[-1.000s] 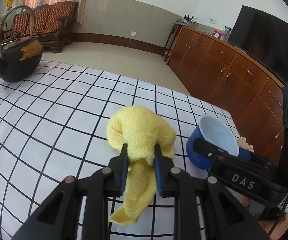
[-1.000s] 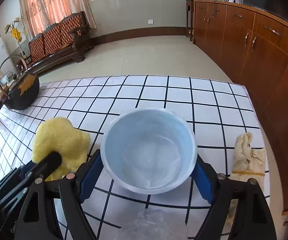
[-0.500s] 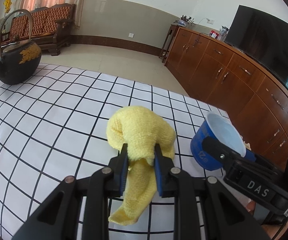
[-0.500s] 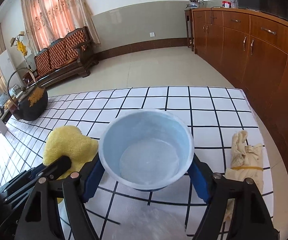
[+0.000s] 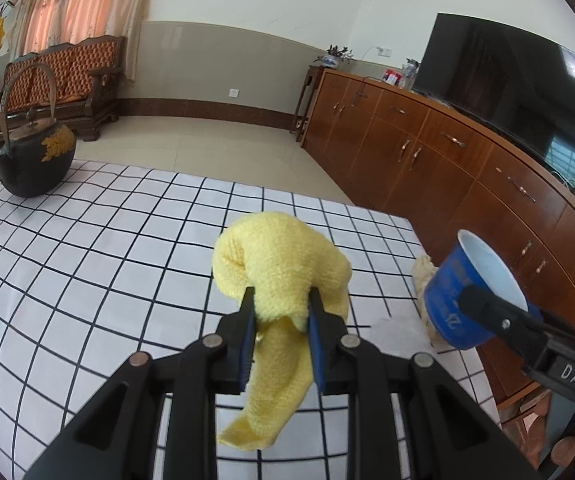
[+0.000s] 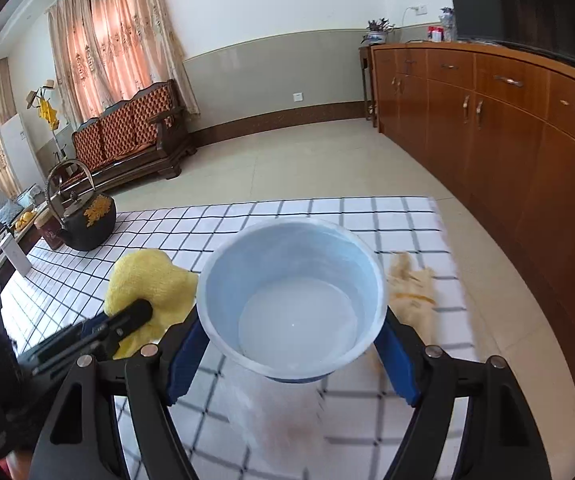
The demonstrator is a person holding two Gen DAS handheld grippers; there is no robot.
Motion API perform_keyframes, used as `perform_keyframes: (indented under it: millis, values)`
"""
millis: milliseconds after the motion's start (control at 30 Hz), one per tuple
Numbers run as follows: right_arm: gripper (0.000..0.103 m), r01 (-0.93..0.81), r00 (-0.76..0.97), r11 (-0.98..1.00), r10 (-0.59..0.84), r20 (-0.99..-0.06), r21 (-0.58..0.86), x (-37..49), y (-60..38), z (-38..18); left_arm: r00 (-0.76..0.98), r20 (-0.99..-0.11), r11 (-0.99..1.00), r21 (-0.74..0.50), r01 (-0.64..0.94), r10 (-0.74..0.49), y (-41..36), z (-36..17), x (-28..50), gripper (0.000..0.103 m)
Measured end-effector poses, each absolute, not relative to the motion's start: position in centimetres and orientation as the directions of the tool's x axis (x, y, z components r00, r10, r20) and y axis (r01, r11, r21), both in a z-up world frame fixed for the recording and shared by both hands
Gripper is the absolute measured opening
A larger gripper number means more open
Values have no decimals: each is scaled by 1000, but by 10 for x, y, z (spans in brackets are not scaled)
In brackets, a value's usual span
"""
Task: Collect trash
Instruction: 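Lift the bowl and cloth and carry them over the black bin with both tools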
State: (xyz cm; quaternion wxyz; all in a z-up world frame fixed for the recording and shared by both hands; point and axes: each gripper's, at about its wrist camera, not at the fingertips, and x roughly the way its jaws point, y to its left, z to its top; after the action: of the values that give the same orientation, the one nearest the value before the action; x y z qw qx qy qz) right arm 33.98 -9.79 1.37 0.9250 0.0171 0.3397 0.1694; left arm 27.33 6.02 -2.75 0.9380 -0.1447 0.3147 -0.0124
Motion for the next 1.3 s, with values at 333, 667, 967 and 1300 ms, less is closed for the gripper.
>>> perform_keyframes:
  millis: [333, 667, 967, 1300]
  values:
    - [79, -243, 732, 960, 278, -622, 142, 273, -160, 15, 789, -587, 959, -285, 10, -183, 29, -20, 233, 24]
    - [79, -144, 742, 976, 217, -635, 165, 214, -232, 2, 749, -583, 941, -297, 164, -314, -43, -10, 208, 24]
    - [79, 12, 745, 983, 114, -657, 183, 174, -322, -15, 661, -601, 893, -307, 328, -449, -138, -13, 191, 24]
    - [79, 185, 691, 967, -2, -723, 174, 154, -411, -52, 552, -661, 854, -304, 421, -508, -228, -36, 183, 24]
